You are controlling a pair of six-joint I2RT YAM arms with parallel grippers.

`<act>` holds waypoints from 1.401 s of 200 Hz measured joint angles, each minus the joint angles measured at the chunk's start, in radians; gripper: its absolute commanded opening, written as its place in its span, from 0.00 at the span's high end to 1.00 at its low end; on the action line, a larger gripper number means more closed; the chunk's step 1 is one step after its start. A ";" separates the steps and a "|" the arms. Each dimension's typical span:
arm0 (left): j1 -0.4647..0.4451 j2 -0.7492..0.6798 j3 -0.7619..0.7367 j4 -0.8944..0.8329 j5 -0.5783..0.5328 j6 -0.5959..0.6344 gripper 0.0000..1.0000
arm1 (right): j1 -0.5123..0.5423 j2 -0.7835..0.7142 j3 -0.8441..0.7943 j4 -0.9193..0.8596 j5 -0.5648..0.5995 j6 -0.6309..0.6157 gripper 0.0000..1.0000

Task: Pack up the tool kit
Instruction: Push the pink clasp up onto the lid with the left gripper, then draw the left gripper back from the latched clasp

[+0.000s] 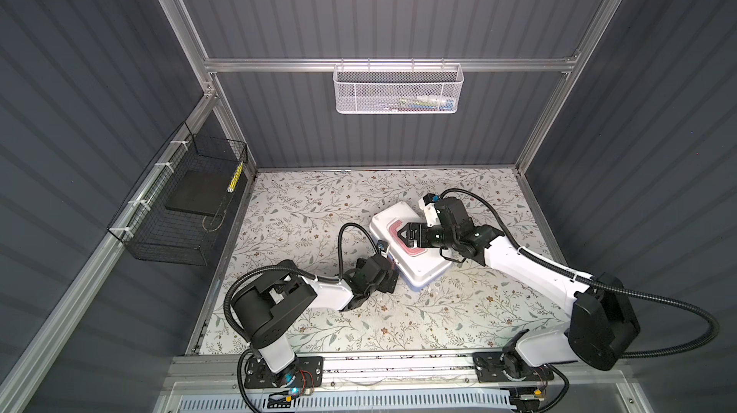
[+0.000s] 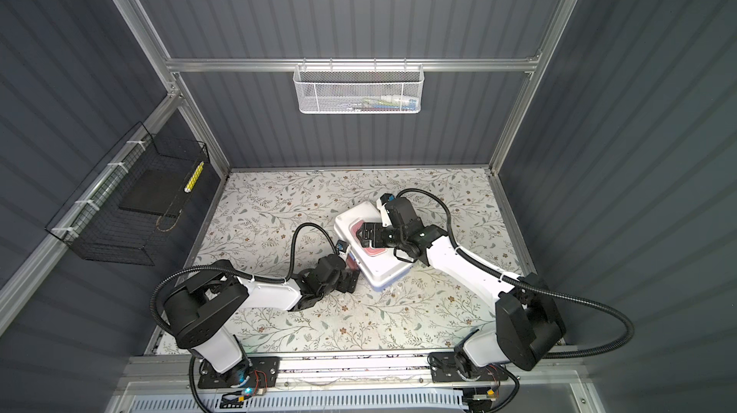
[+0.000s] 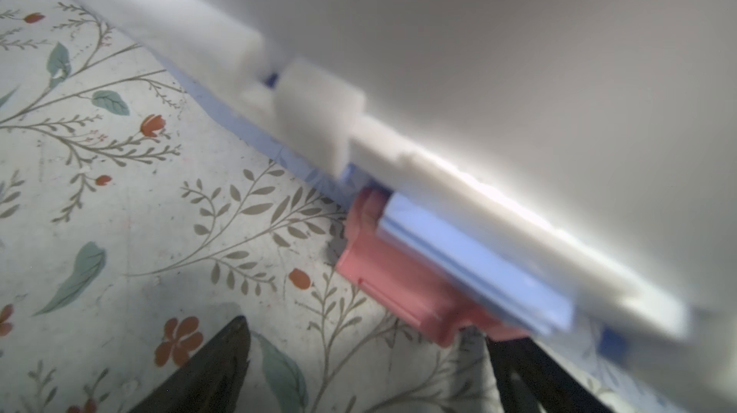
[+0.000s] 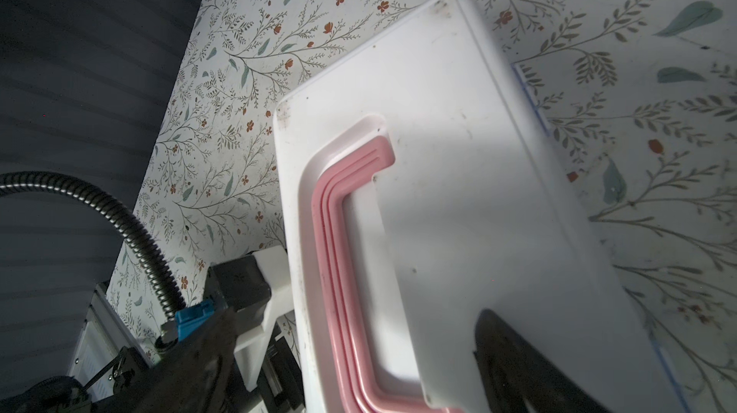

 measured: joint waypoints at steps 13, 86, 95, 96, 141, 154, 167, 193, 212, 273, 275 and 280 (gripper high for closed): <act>0.000 0.000 -0.002 -0.008 -0.025 0.000 0.07 | -0.002 0.000 0.000 0.002 0.000 0.001 0.06; -0.009 -0.076 -0.045 -0.051 -0.091 0.000 0.08 | -0.003 0.000 -0.003 0.009 -0.008 0.006 0.06; -0.009 -0.086 -0.047 -0.058 -0.092 0.000 0.08 | -0.003 0.000 -0.004 0.011 -0.008 0.006 0.06; -0.009 -0.087 -0.048 -0.058 -0.092 0.000 0.08 | -0.003 0.000 -0.004 0.011 -0.008 0.006 0.06; -0.013 -0.169 -0.052 -0.087 -0.098 -0.001 0.08 | -0.003 0.000 -0.010 0.024 -0.011 0.010 0.06; -0.012 -0.197 -0.052 -0.086 -0.118 -0.002 0.08 | -0.003 0.000 -0.014 0.032 -0.012 0.013 0.06; -0.010 -0.222 -0.052 -0.086 -0.136 -0.002 0.08 | -0.004 0.000 -0.016 0.037 -0.013 0.017 0.06; -0.008 -0.239 -0.052 -0.086 -0.154 -0.005 0.08 | -0.005 0.000 -0.016 0.039 -0.015 0.022 0.06; -0.008 -0.238 -0.052 -0.089 -0.155 -0.005 0.08 | -0.005 0.000 -0.020 0.046 -0.016 0.024 0.06; -0.008 -0.238 -0.052 -0.088 -0.154 -0.011 0.08 | -0.005 -0.007 -0.027 0.052 -0.015 0.025 0.06; -0.008 -0.239 -0.052 -0.088 -0.154 -0.013 0.08 | -0.005 -0.007 -0.027 0.052 -0.015 0.025 0.06; -0.008 -0.240 -0.052 -0.088 -0.153 -0.014 0.08 | -0.005 -0.007 -0.027 0.052 -0.015 0.026 0.06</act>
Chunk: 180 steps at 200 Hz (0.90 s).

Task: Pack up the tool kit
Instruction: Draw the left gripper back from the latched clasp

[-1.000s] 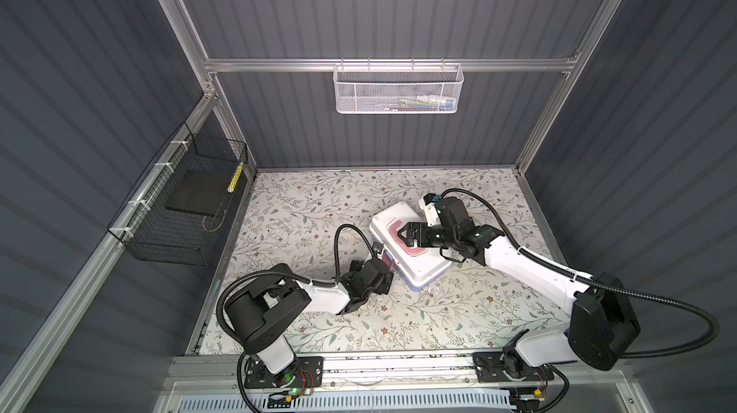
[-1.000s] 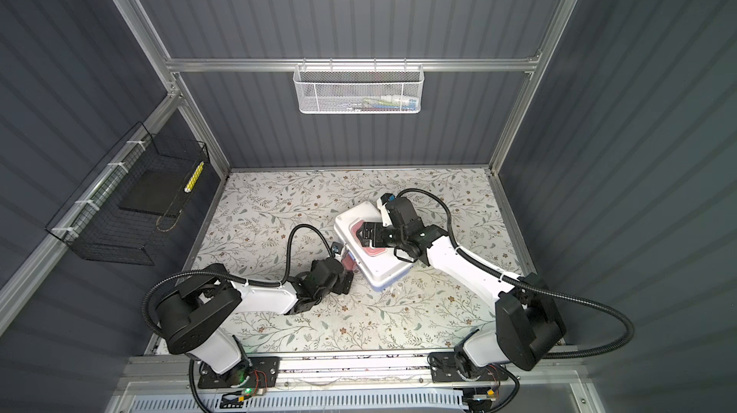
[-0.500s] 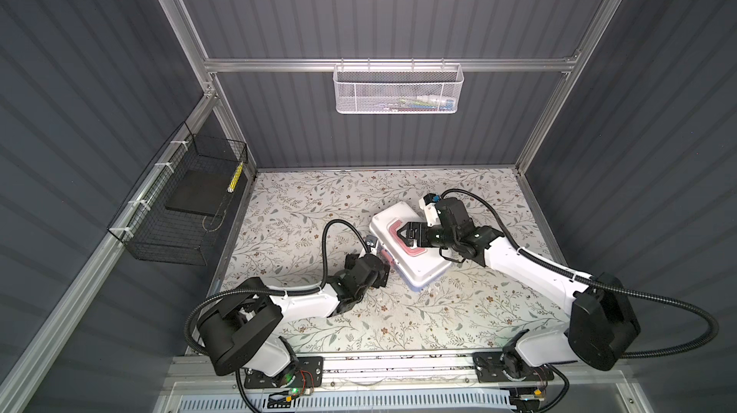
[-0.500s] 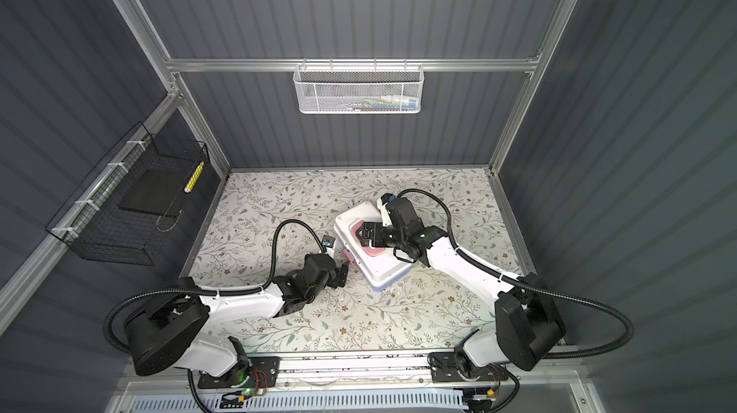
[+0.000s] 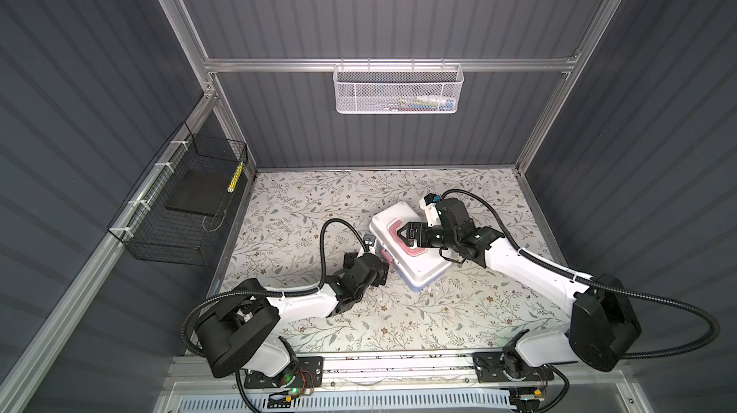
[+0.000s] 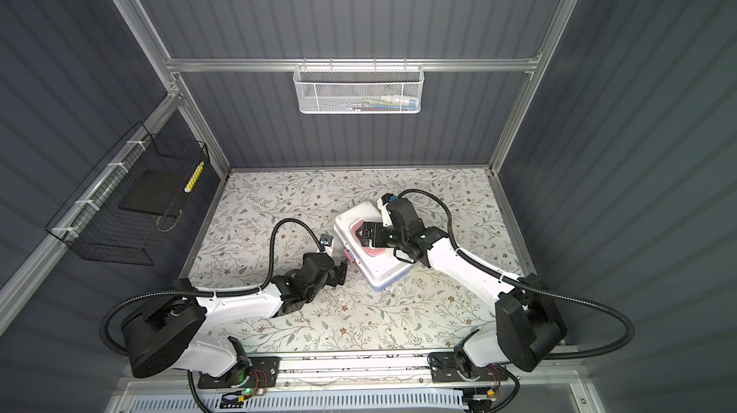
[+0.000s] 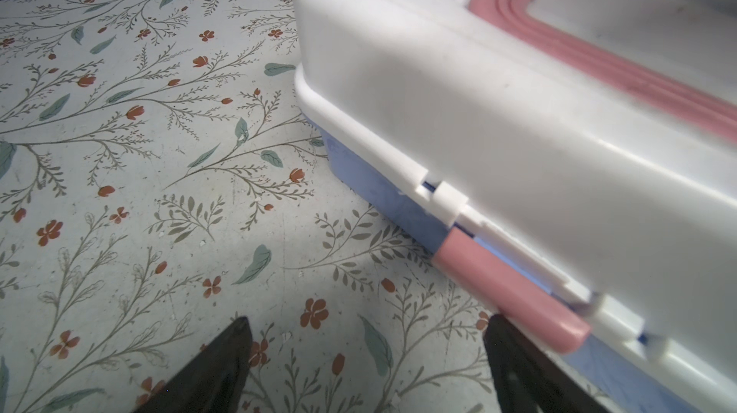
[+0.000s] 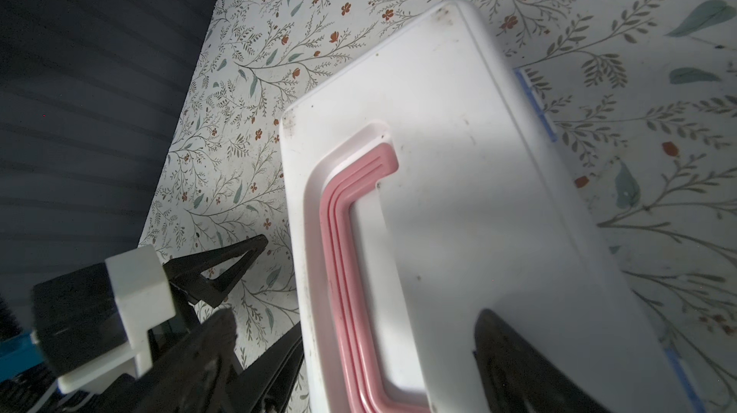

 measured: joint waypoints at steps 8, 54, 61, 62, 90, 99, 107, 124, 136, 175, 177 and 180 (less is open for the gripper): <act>0.000 -0.003 0.000 0.000 0.002 -0.005 0.08 | 0.000 0.000 -0.001 0.000 0.000 0.000 0.06; 0.000 -0.046 0.000 0.001 0.012 -0.022 0.07 | 0.000 -0.006 -0.008 0.000 0.001 -0.001 0.09; 0.000 -0.049 0.000 0.001 0.012 -0.022 0.07 | 0.000 -0.008 -0.010 0.000 0.001 -0.001 0.09; 0.000 -0.049 0.000 0.001 0.012 -0.022 0.07 | 0.000 -0.008 -0.010 0.000 0.001 -0.001 0.09; 0.000 -0.050 0.001 0.002 0.019 -0.022 0.07 | 0.000 -0.013 -0.015 0.000 0.004 -0.001 0.12; 0.000 -0.046 0.005 0.002 0.020 -0.022 0.07 | 0.000 -0.016 -0.017 -0.002 0.004 -0.001 0.12; 0.000 -0.042 0.008 0.002 0.021 -0.022 0.07 | 0.000 -0.019 -0.019 -0.004 0.005 -0.002 0.12; 0.000 -0.042 0.010 0.001 0.022 -0.029 0.05 | 0.000 -0.024 -0.021 -0.010 0.008 -0.002 0.12; 0.000 -0.049 0.010 -0.001 0.022 -0.034 0.04 | 0.000 -0.028 -0.023 -0.015 0.012 -0.002 0.12; 0.000 -0.137 0.009 -0.035 0.024 -0.053 0.01 | 0.000 -0.047 -0.038 -0.019 0.019 -0.002 0.12; 0.000 -0.143 0.009 -0.035 0.024 -0.054 0.01 | 0.000 -0.047 -0.038 -0.019 0.019 -0.002 0.12; 0.000 -0.154 0.007 -0.035 0.027 -0.056 0.01 | 0.000 -0.047 -0.038 -0.019 0.019 -0.002 0.12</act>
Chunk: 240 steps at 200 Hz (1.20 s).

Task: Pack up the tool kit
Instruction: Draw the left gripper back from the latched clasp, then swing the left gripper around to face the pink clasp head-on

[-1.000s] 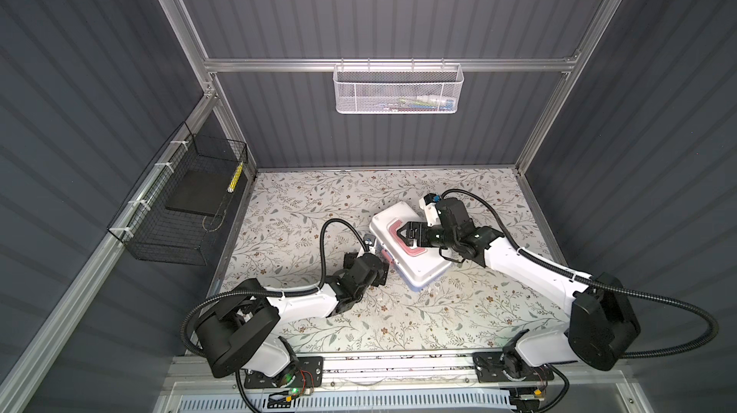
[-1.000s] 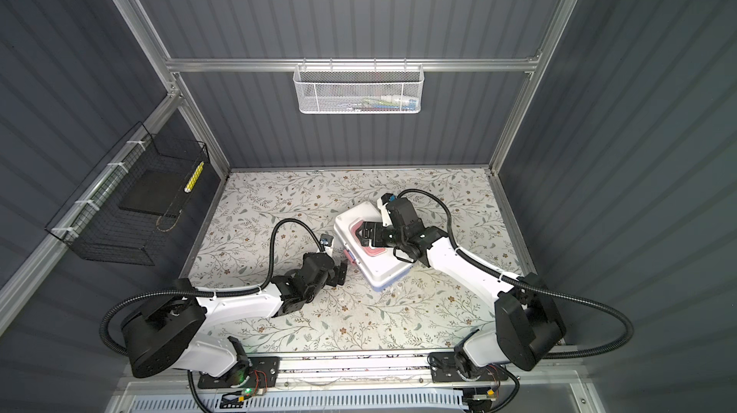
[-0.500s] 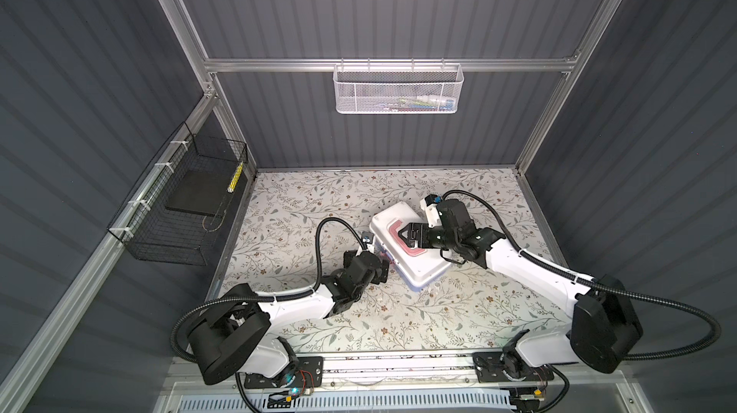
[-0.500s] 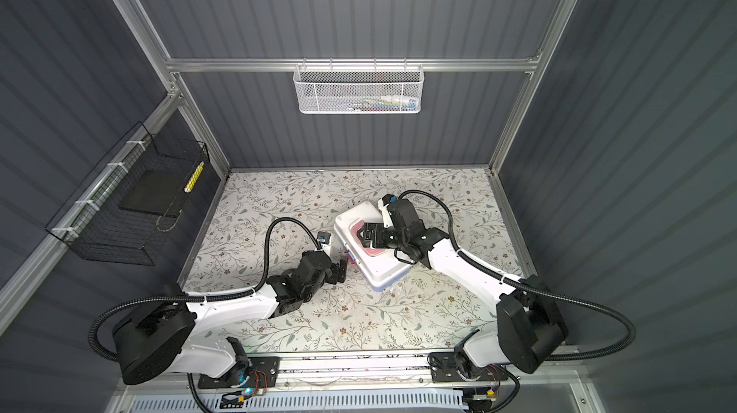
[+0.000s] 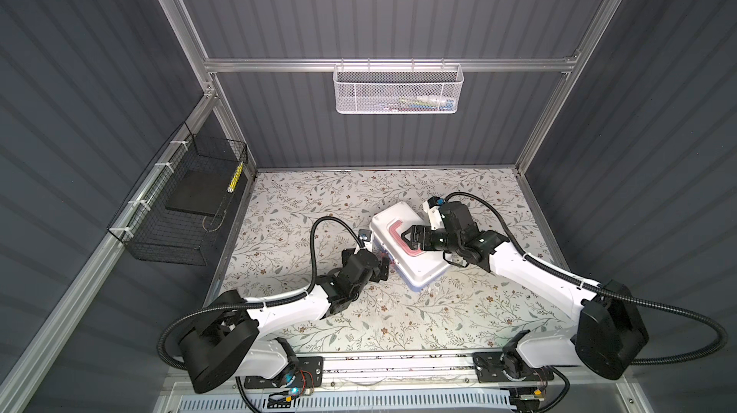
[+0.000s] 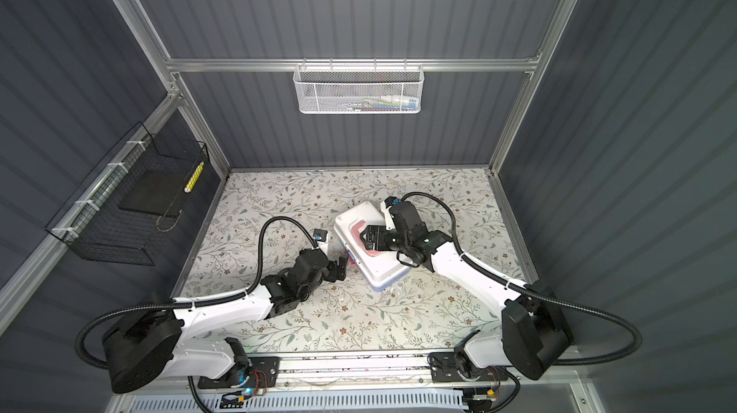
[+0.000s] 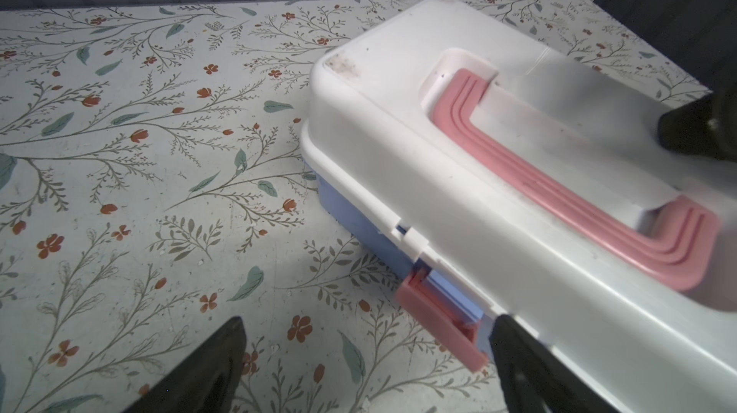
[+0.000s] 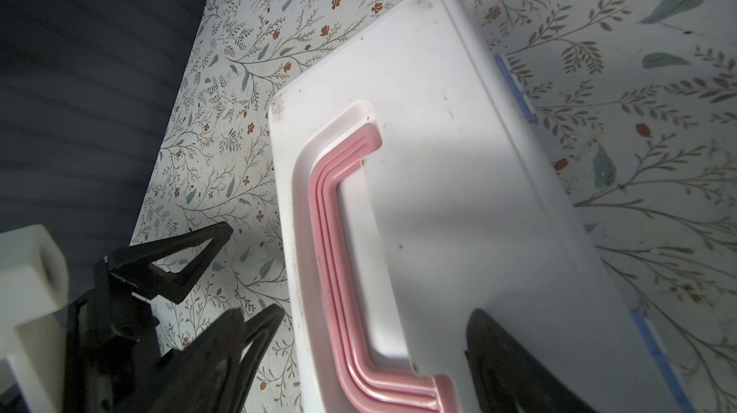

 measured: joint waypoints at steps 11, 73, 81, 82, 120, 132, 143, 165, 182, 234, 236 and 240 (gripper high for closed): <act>0.000 -0.031 -0.006 0.002 0.006 0.000 0.01 | 0.000 0.000 0.000 0.000 0.000 0.000 0.12; 0.000 -0.095 -0.156 0.031 0.083 0.047 0.02 | 0.000 0.000 0.000 0.000 0.001 0.000 0.12; 0.000 -0.107 -0.177 0.031 0.095 0.058 0.03 | 0.000 0.000 0.000 -0.001 0.001 0.000 0.12; 0.000 -0.108 -0.179 0.031 0.098 0.059 0.04 | 0.000 0.000 0.000 -0.001 0.001 0.000 0.12; 0.000 -0.079 -0.183 0.039 0.137 0.099 0.11 | 0.000 0.000 0.000 -0.001 0.002 0.000 0.12; 0.000 -0.038 -0.170 0.039 0.140 0.106 0.12 | 0.000 0.002 0.000 0.000 0.002 0.000 0.12; 0.000 0.005 -0.150 0.039 0.139 0.109 0.14 | 0.000 0.003 0.000 0.001 0.003 0.000 0.12; 0.000 0.082 -0.096 0.039 0.130 0.121 0.19 | 0.000 0.004 0.001 0.002 0.003 -0.001 0.11; 0.000 0.130 -0.052 0.040 0.113 0.125 0.21 | 0.000 0.005 0.001 0.003 0.004 -0.003 0.11; 0.000 0.176 0.010 0.047 0.040 0.131 0.22 | 0.000 0.006 0.001 0.005 0.003 -0.003 0.11; 0.000 0.176 0.011 0.047 0.038 0.131 0.22 | 0.000 0.006 0.001 0.005 0.003 -0.003 0.11; 0.000 0.175 0.014 0.048 0.034 0.132 0.22 | 0.000 0.007 0.001 0.005 0.003 -0.003 0.11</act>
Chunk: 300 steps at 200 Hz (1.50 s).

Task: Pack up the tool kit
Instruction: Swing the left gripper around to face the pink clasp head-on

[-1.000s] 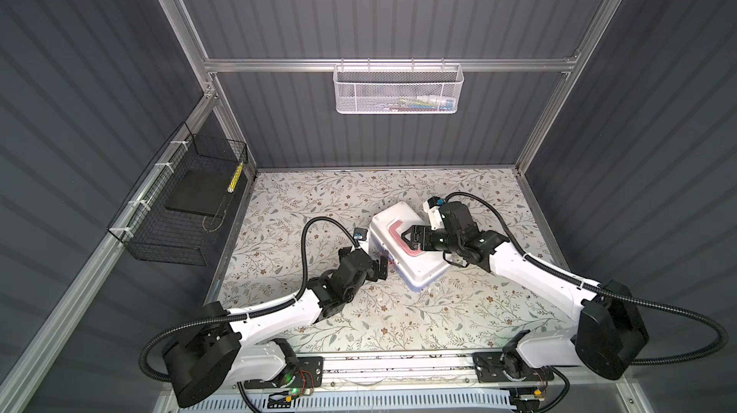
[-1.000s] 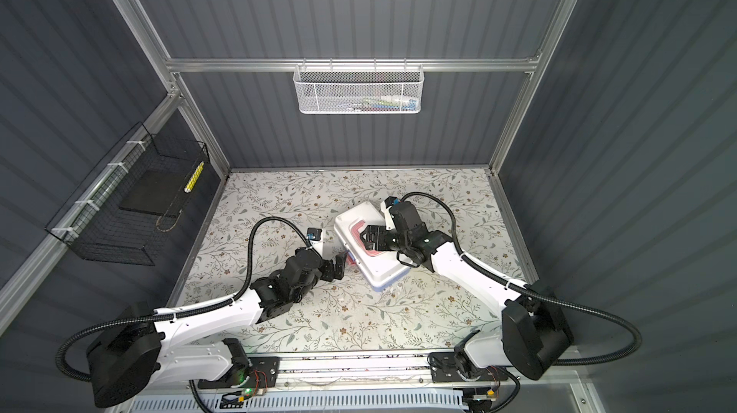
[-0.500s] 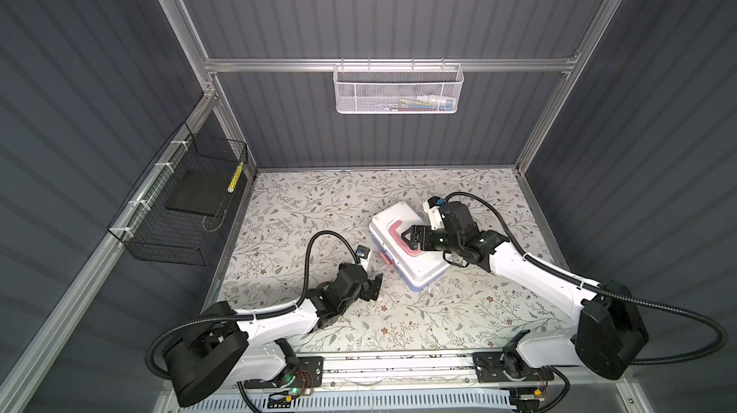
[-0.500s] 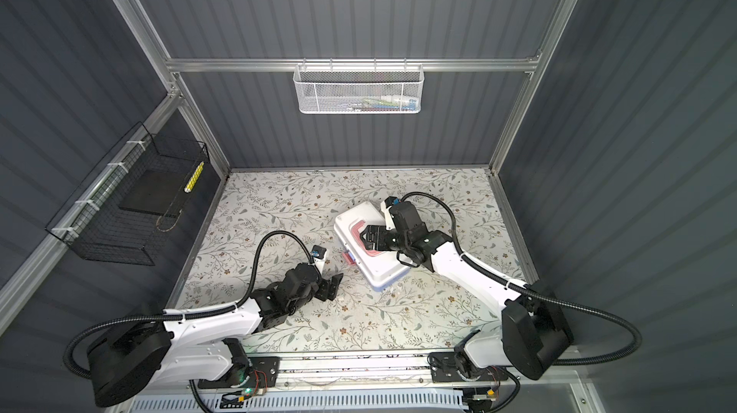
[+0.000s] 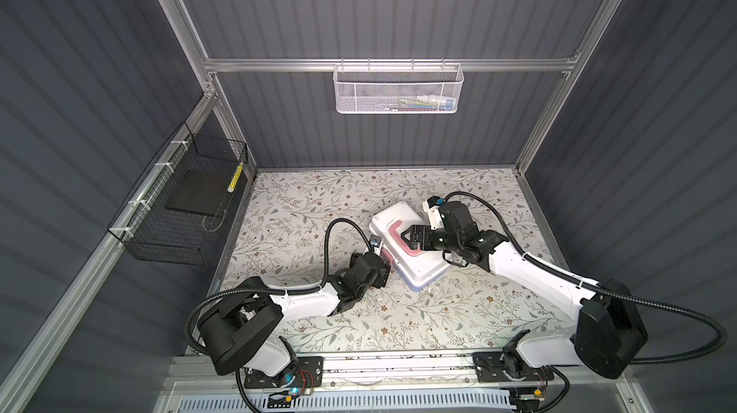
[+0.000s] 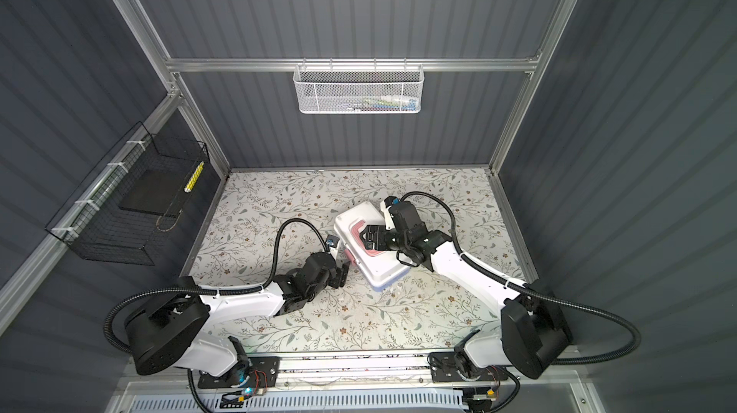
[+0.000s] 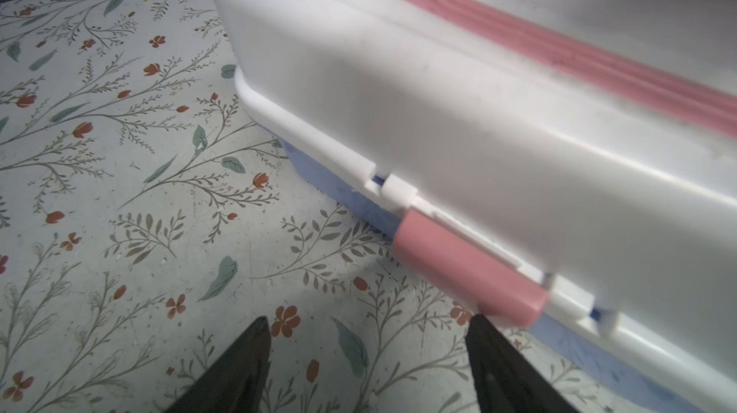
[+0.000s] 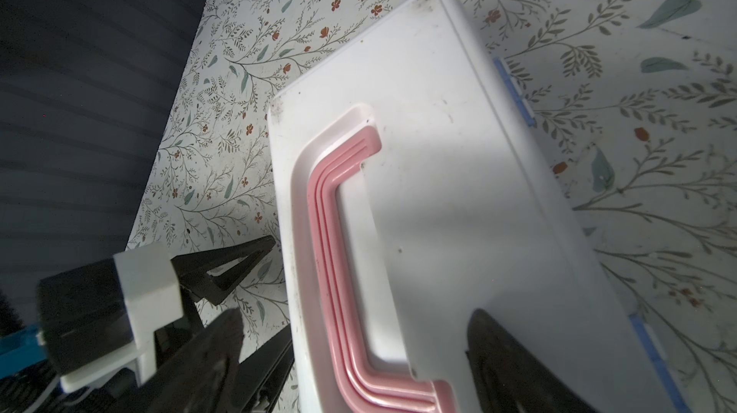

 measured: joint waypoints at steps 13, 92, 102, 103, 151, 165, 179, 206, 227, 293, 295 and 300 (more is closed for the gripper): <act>0.001 -0.001 0.007 -0.001 -0.013 0.002 0.22 | 0.000 0.002 0.000 0.005 0.000 0.000 0.11; 0.002 -0.002 0.028 -0.020 -0.039 0.018 0.20 | -0.003 0.016 0.000 0.032 -0.001 0.000 0.10; 0.002 -0.002 0.028 -0.020 -0.040 0.018 0.20 | -0.003 0.016 0.000 0.032 -0.001 0.000 0.11; 0.002 -0.002 0.028 -0.020 -0.040 0.018 0.20 | -0.003 0.016 0.000 0.032 -0.001 0.000 0.10; 0.002 -0.028 0.016 -0.011 -0.042 0.014 0.14 | -0.005 0.016 0.000 0.032 0.000 0.000 0.10; 0.002 -0.044 0.007 -0.009 -0.041 0.014 0.13 | -0.005 0.016 0.000 0.033 0.000 0.000 0.10; 0.002 -0.061 -0.004 -0.009 -0.040 0.014 0.12 | -0.005 0.016 0.000 0.033 0.000 0.000 0.11; 0.002 -0.094 -0.022 -0.011 -0.038 0.014 0.11 | -0.005 0.016 0.000 0.033 0.000 0.000 0.11; 0.002 -0.117 -0.034 -0.013 -0.038 0.015 0.09 | -0.005 0.016 0.000 0.033 0.000 0.000 0.11; 0.002 -0.171 -0.242 0.149 0.104 0.064 0.16 | -0.005 0.016 0.000 0.033 0.000 -0.001 0.11; 0.002 -0.171 -0.248 0.153 0.109 0.068 0.16 | -0.005 0.016 0.000 0.033 0.000 -0.001 0.11; 0.002 -0.170 -0.258 0.162 0.121 0.073 0.16 | -0.005 0.016 0.000 0.033 0.000 -0.001 0.11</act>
